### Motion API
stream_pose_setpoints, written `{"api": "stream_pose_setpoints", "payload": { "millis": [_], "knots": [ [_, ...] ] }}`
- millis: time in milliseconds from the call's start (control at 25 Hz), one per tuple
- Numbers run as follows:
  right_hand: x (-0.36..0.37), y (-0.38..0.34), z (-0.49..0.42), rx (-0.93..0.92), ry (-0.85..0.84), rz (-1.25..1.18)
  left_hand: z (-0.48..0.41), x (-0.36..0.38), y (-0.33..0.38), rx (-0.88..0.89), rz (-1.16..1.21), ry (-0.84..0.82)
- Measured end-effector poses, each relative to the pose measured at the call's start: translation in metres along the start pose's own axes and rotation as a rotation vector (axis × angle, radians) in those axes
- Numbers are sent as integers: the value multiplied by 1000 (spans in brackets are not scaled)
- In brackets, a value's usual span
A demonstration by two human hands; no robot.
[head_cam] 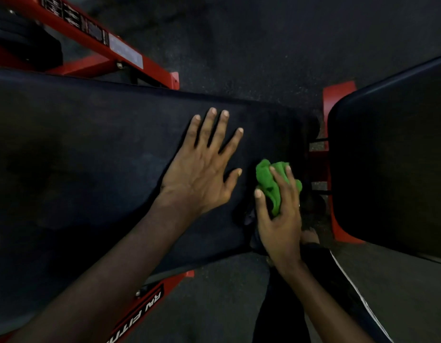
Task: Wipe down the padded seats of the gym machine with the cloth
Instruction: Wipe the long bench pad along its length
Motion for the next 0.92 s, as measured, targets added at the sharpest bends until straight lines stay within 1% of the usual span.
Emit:
{"api": "stream_pose_setpoints", "payload": {
  "millis": [80,200,280,360,400,480,560,640,680,800,880,920],
  "knots": [
    [6,7,-31,7,44,0,0,-1,0,-1,-7,4],
    [17,16,-126,104,168,6,0,-1,1,3,-27,-6],
    [21,24,-161,127,206,-8,0,-2,1,3,-32,-4],
    [17,41,-150,110,186,-27,2,-2,0,1,-27,-11],
    [10,54,-130,139,183,-35,3,-3,0,-3,-22,-14],
    [-9,84,-76,286,185,-42,2,-4,1,-7,-15,-14],
    [-20,98,-33,393,165,-16,0,-4,2,-5,-11,-18],
    [-13,90,-35,447,178,6,0,-3,0,-1,-14,-10],
    [-6,81,-54,425,206,34,0,-3,0,0,-22,0],
    [10,50,-146,227,225,14,0,-2,2,-1,-41,-8],
    [12,44,-189,208,204,15,-1,-2,2,3,-33,-21],
    [10,42,-192,214,185,9,-1,-2,2,0,-27,-26]
  ]
}}
Point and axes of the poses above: each hand's wrist, its own z-axis away from the middle knuckle, its own x-axis out of the palm, y = z × x, the point moved 1 cm from there along -z, towards the middle knuckle, and after that the axes turned 4 degrees about z, right-handed, at the moved point
